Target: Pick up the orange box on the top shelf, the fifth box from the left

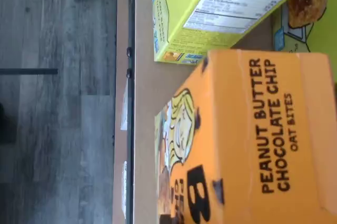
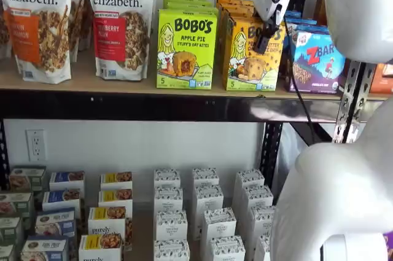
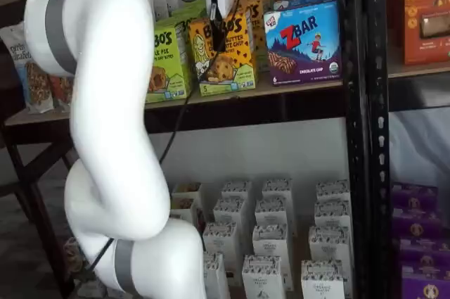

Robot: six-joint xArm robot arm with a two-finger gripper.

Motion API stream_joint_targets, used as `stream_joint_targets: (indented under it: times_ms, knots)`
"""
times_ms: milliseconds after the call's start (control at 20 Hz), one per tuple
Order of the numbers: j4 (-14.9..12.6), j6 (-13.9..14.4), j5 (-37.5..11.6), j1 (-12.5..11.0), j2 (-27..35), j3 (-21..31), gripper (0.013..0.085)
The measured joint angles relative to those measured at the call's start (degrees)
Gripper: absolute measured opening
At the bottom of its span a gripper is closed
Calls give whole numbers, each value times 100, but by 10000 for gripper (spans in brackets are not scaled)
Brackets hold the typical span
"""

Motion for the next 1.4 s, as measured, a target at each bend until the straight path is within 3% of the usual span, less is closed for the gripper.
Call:
stream_joint_targets:
  times_ms: [500, 1400]
  knots:
    - [10, 11, -7, 10, -19, 16, 410]
    - [10, 44, 41, 42, -138, 138, 410]
